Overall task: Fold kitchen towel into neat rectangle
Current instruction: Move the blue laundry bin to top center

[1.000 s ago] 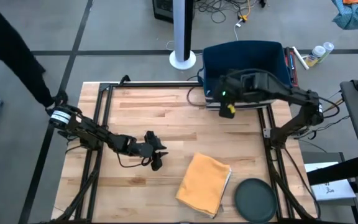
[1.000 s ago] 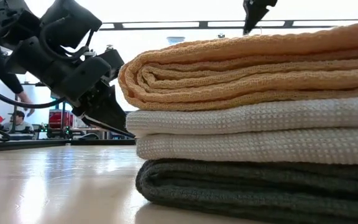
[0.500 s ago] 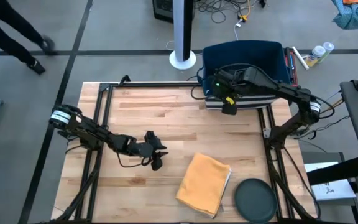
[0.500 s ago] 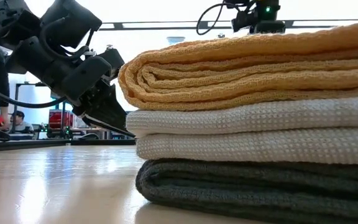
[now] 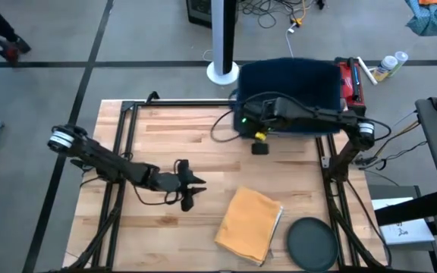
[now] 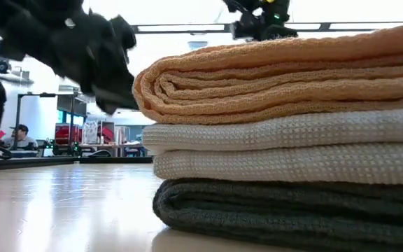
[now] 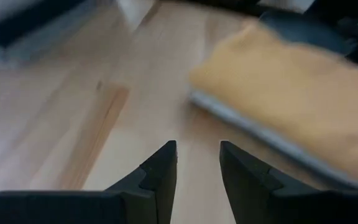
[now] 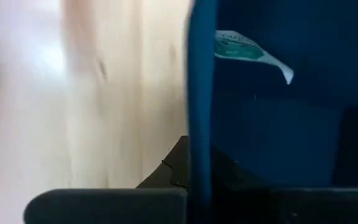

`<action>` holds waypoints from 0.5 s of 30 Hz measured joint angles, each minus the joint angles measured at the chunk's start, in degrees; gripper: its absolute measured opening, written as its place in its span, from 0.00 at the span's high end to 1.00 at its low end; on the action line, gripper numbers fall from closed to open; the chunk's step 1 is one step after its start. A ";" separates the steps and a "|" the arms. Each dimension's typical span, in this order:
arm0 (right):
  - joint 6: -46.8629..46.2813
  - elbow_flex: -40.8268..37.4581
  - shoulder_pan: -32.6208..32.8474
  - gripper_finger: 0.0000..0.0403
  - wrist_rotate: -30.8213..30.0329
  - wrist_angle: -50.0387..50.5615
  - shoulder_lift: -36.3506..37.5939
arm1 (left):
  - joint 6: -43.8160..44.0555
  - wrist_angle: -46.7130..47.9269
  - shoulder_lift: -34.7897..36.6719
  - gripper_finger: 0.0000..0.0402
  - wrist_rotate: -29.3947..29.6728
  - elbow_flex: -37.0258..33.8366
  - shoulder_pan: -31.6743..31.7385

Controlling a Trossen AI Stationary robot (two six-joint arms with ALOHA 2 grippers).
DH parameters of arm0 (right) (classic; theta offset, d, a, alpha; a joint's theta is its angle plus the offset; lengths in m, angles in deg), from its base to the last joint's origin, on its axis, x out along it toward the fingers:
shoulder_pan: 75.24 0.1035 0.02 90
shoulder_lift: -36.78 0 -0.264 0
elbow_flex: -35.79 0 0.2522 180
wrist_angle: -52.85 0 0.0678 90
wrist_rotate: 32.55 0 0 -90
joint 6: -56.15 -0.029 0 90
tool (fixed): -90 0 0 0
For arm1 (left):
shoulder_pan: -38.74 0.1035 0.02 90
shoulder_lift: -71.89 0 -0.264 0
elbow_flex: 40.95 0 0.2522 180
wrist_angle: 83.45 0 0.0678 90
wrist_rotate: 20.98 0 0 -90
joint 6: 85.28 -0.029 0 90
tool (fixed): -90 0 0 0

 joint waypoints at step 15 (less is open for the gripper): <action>0.54 20.27 1.31 0.98 7.55 -6.29 -14.23 | -19.62 7.87 28.66 0.72 5.16 -0.07 -0.96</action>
